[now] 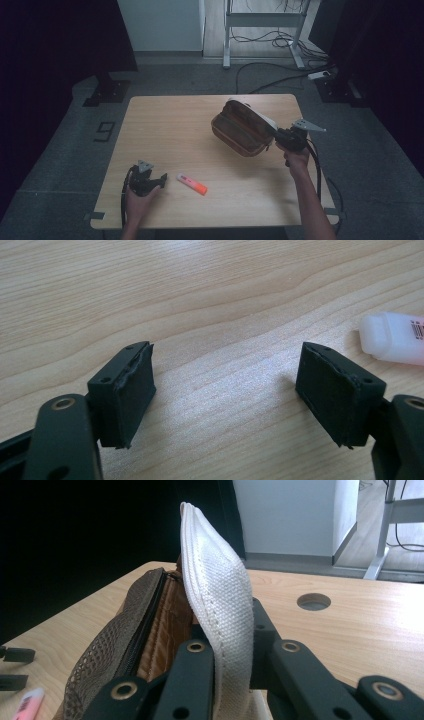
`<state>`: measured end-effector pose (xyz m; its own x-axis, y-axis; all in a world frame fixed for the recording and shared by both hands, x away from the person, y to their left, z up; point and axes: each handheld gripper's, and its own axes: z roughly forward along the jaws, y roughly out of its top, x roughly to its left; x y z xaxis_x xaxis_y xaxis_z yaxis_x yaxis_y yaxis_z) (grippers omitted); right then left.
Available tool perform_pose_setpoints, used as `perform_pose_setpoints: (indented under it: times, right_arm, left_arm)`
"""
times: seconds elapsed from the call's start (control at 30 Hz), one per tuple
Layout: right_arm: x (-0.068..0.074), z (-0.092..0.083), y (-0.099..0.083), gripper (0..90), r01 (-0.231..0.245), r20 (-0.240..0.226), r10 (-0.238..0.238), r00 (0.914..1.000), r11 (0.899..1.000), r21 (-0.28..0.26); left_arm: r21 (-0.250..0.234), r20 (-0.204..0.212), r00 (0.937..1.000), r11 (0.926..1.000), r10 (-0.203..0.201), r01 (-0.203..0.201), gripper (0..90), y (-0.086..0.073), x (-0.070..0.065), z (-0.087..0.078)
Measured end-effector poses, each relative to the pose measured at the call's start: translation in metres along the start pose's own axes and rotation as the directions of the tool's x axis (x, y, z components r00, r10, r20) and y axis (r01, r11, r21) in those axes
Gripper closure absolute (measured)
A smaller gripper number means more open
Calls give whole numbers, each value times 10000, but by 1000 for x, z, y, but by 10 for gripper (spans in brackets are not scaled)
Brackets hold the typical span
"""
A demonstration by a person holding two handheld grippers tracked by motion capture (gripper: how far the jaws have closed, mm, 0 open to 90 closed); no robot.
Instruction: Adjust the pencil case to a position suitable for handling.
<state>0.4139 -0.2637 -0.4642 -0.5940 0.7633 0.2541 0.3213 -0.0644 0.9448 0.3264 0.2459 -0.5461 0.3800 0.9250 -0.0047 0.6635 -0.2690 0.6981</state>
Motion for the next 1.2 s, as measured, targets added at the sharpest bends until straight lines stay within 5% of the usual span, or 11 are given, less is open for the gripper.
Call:
perform_pose_setpoints:
  times: [1.2]
  right_arm:
    - [51,-5,-25,824,345,-1264,-341,9914,9994,5]
  left_arm:
    - [-7,2,10000,10000,3,-3,231,0,0,0]
